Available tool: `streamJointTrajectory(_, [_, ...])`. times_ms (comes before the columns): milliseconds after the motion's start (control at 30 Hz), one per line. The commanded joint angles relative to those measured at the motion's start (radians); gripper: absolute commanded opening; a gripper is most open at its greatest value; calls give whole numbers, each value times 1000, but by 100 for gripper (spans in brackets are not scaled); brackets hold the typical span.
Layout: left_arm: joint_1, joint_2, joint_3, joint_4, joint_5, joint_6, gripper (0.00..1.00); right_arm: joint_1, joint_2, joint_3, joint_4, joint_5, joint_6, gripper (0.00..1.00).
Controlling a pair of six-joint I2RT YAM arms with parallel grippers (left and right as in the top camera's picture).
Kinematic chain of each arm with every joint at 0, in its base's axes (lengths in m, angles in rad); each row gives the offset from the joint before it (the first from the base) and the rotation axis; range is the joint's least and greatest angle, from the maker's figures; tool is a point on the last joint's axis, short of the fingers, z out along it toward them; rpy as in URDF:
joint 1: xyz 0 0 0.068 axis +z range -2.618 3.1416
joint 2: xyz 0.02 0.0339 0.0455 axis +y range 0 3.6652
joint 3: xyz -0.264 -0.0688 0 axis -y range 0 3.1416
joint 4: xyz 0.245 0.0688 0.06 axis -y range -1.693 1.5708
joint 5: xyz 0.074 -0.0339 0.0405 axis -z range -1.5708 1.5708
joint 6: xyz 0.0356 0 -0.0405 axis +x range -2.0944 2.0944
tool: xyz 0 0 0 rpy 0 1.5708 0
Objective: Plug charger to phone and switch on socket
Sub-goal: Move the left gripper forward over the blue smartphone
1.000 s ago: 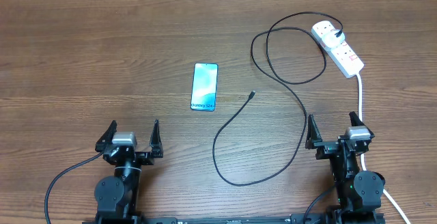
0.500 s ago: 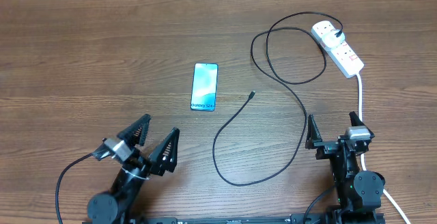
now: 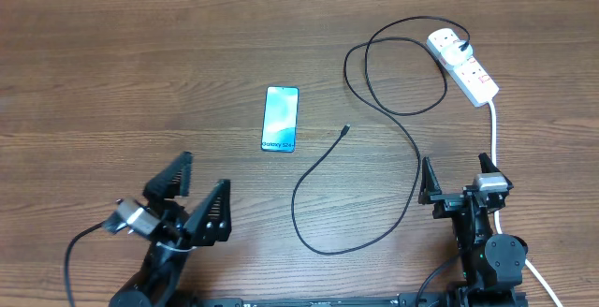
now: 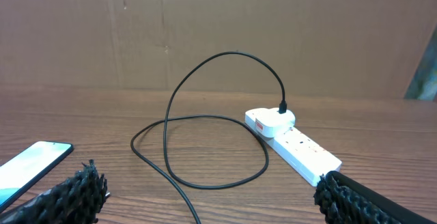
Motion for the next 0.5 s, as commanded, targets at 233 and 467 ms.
streamJointTrajectory(233, [5, 314, 567, -539, 83, 288, 100, -5, -8, -10, 5, 12, -5, 100])
streamJointTrajectory(467, [5, 747, 1027, -1122, 210, 478, 100, -5, -8, -10, 5, 12, -5, 100])
